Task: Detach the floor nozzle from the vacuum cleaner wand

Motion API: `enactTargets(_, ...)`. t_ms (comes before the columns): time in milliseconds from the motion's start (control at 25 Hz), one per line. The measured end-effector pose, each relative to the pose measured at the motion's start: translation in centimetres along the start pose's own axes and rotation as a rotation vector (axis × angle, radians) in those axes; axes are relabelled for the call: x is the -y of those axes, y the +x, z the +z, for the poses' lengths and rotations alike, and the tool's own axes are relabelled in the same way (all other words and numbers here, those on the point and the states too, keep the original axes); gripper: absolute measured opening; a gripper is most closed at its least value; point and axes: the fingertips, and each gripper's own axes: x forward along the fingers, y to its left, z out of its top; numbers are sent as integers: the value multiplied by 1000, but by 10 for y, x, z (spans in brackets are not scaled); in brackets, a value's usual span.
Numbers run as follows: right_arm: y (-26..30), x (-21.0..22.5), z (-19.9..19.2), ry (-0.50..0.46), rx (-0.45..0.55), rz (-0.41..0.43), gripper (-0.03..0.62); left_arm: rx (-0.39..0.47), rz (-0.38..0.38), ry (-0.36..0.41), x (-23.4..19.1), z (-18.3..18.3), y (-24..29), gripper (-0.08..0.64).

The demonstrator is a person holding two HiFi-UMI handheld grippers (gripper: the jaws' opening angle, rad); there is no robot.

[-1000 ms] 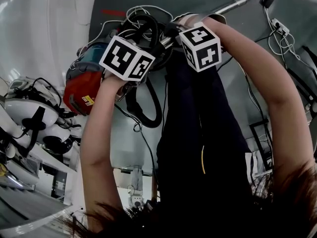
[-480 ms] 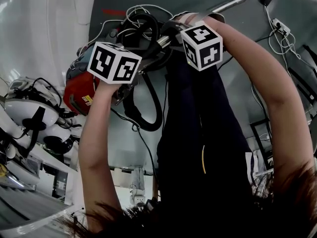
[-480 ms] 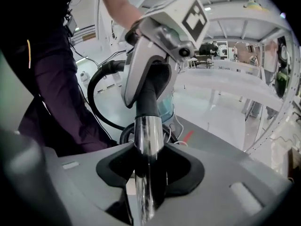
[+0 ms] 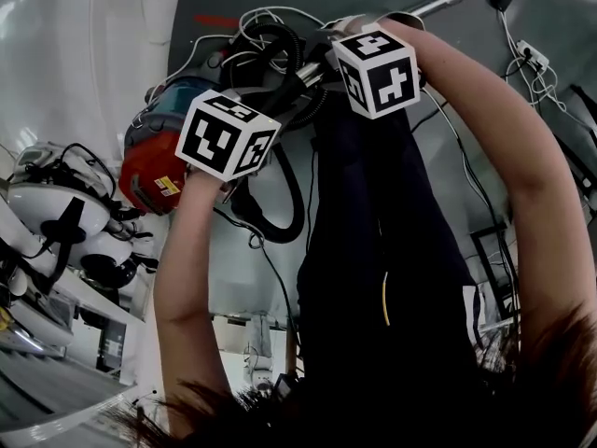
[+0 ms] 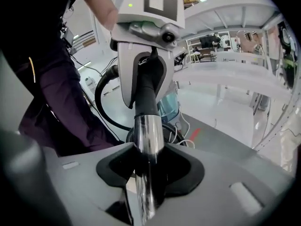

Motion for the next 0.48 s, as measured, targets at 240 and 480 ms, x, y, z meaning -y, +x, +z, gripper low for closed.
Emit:
enactTargets(240,3,-1,2,-78,24,-134,160,-43,-255,-217,9,-11,3,124)
enactTargets(480,6,-9,0,-32,25,-32,161,-41,-97,-126,10,-16,8,115)
